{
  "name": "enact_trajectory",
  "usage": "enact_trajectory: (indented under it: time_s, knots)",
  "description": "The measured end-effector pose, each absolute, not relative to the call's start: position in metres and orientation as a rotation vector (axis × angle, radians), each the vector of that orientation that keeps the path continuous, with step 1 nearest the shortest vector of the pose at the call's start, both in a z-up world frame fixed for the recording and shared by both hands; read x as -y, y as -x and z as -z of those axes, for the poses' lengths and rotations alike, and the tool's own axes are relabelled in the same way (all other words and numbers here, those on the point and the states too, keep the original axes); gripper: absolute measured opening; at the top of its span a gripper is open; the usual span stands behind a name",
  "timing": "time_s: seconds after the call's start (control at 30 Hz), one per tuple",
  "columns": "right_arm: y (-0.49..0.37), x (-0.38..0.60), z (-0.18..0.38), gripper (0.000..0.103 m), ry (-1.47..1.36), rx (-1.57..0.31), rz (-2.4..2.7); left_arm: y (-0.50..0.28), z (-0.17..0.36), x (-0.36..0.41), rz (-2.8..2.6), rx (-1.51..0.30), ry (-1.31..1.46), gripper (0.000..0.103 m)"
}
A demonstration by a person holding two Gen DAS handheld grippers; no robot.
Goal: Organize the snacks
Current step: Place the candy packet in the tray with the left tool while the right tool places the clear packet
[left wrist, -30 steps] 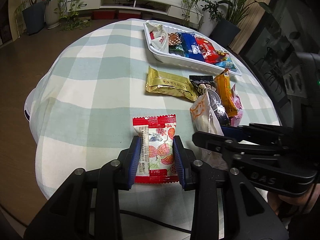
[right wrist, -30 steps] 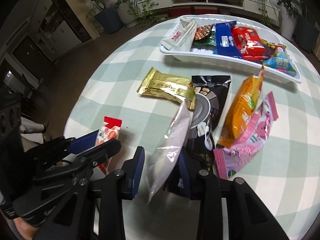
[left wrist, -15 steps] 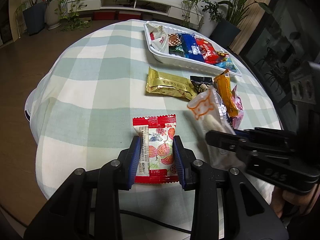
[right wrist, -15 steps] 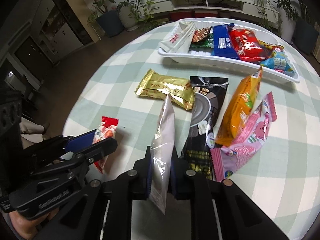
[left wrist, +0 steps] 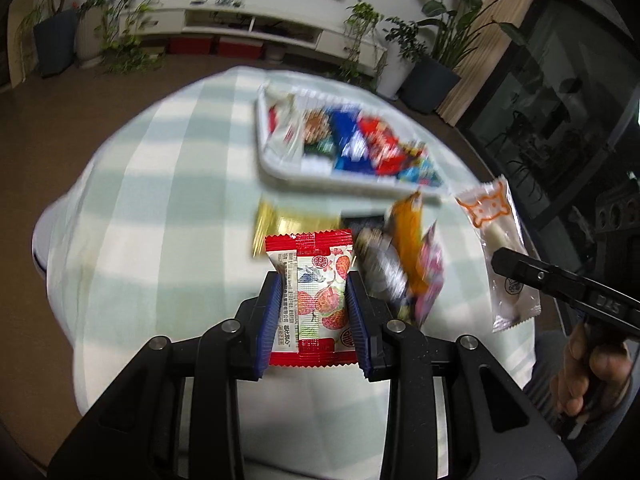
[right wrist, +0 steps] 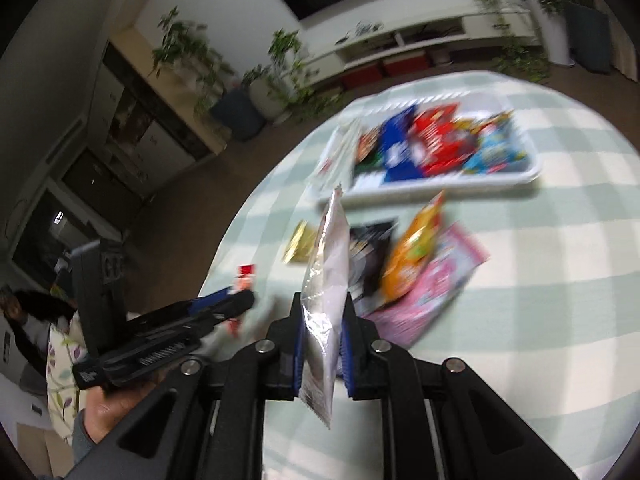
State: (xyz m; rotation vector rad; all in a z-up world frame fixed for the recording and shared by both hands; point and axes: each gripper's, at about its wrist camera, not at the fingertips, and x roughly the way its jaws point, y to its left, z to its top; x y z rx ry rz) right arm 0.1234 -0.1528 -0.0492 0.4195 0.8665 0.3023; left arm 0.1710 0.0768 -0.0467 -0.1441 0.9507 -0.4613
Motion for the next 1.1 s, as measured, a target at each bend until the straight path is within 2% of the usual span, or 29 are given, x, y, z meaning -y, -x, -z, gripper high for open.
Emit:
enact_trajectory:
  time_s: [0.27, 0.47, 0.77, 1.1]
  knots:
    - [-0.162, 0.239, 0.011, 0.016, -0.411, -0.762, -0.128, -0.253, 0.000, -0.033, 0.492, -0.890, 0.083, 0.030]
    - [-0.218, 0.245, -0.008, 0.016, -0.321, -0.738, -0.126, -0.321, 0.005, 0.005, 0.491, -0.920, 0.035, 0.030]
    - [-0.305, 0.210, 0.040, 0.016, -0.232, -0.857, -0.157, -0.380, 0.056, 0.028, 0.454, -0.973, -0.001, 0.030]
    - [-0.327, 0.202, 0.082, 0.018, -0.186, -0.941, -0.118, -0.395, 0.090, 0.046, 0.448, -0.993, -0.062, 0.032]
